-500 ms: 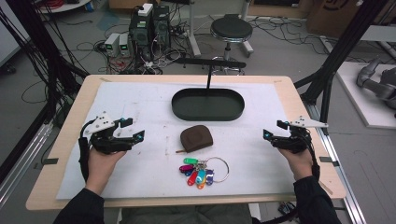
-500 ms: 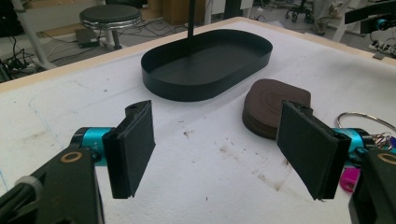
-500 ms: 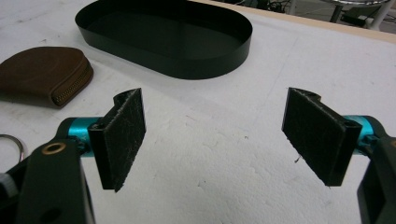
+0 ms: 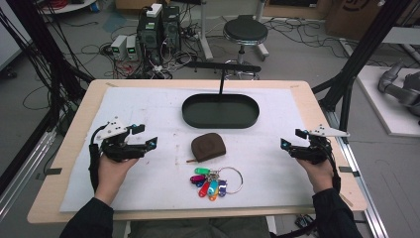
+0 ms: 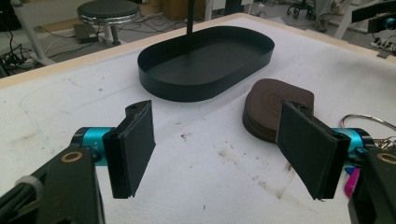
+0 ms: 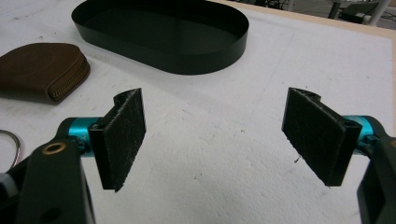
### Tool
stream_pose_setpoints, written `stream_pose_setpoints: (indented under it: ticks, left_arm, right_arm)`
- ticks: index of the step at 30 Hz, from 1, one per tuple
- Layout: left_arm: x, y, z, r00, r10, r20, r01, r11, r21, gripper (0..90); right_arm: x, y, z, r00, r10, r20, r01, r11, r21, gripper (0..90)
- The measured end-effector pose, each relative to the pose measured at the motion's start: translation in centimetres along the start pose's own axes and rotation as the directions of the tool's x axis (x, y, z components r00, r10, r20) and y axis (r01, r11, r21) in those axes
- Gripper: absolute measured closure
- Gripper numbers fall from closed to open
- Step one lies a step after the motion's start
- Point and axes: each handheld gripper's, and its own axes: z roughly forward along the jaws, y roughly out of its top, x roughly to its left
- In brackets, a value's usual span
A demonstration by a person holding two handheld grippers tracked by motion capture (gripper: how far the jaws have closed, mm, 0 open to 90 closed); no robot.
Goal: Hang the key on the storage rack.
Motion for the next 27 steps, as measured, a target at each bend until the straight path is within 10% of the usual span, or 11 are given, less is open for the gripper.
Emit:
stream_pose_setpoints:
  ticks: [27]
  left_arm:
    - [-2.8,0.5,4.1,0.9942,0.009,0.107,-0.014,0.9987,0.05,28.5]
  right_arm:
    - [0.1,-0.1,0.0,0.9999,-0.008,-0.009,0.008,1.0,0.01,23.1]
